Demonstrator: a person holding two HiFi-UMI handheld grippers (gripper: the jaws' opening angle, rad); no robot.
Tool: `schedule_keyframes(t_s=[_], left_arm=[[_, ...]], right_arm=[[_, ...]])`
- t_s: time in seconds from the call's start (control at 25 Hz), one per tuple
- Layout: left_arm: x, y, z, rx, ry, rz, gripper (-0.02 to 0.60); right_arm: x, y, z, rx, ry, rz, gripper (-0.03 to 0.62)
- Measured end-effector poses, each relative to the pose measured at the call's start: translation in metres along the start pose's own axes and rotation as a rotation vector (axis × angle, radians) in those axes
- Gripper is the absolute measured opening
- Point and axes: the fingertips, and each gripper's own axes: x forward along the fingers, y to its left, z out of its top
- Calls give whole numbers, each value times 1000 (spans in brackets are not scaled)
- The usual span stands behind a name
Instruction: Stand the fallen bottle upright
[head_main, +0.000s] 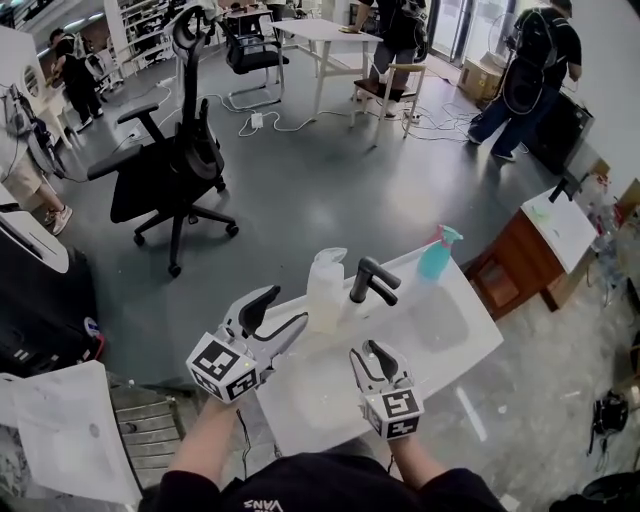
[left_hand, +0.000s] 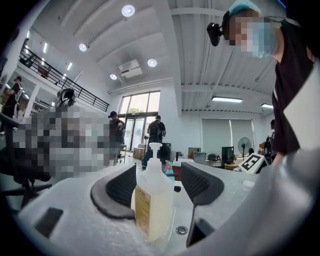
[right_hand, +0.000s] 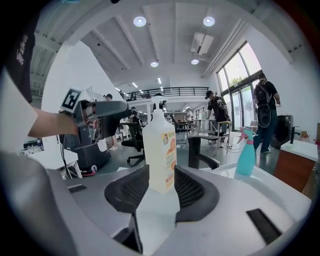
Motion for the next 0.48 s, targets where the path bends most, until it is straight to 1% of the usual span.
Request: schedule_keyframes(t_s=[0.2, 0.32, 0.48], left_arm=[[-43, -7, -9, -10, 5, 14, 276], [-67, -15, -18, -7, 16, 3, 265], [-91, -27, -24, -11, 19, -21, 190]], right_arm=[[-23, 23, 13, 8, -42, -38, 144], [-37, 41, 17, 17, -70, -66, 126], [-53, 61, 16, 25, -89, -99, 98]])
